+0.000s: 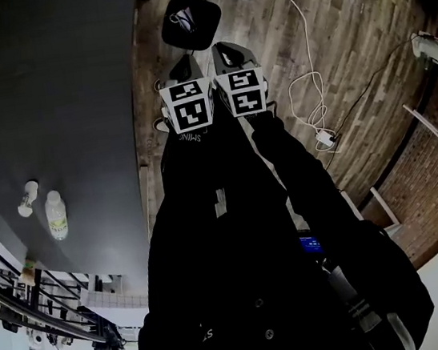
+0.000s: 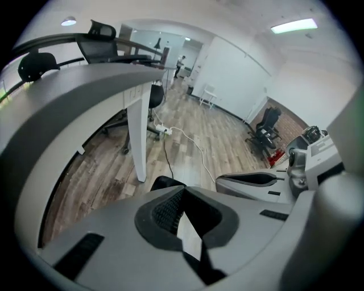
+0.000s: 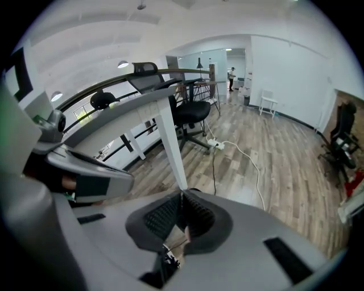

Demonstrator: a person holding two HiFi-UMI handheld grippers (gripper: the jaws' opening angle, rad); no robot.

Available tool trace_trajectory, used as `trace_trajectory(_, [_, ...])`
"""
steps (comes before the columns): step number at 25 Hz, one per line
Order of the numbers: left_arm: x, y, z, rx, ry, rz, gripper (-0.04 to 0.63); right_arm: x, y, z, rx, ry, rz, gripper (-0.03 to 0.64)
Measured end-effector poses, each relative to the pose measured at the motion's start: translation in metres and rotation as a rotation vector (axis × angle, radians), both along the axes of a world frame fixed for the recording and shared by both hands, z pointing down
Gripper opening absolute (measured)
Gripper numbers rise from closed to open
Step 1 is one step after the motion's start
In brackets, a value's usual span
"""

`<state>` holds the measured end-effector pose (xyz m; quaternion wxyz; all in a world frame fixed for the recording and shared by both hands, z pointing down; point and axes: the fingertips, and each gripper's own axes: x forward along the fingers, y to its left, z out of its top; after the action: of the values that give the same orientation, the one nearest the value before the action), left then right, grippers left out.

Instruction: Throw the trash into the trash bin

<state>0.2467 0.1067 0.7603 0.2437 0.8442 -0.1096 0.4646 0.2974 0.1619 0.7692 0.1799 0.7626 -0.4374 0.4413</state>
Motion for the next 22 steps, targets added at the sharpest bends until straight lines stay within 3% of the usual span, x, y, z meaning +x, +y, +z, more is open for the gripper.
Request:
trace_trajectory(11, [-0.001,-0.007,-0.104,0.049,0.111,-0.017,0.000,-0.007,-0.026,-0.122,0.088,0.071,-0.027,0.023])
trace_trajectory(16, [-0.015,-0.036,-0.162,0.105,0.172,-0.093,0.000,-0.020,-0.060,-0.185,0.176,0.118,-0.122,0.021])
trace_trajectory(22, [-0.068,-0.083,-0.228,0.187,0.225,-0.221,0.000,-0.069,-0.108,-0.258,0.282,0.146,-0.284,0.021])
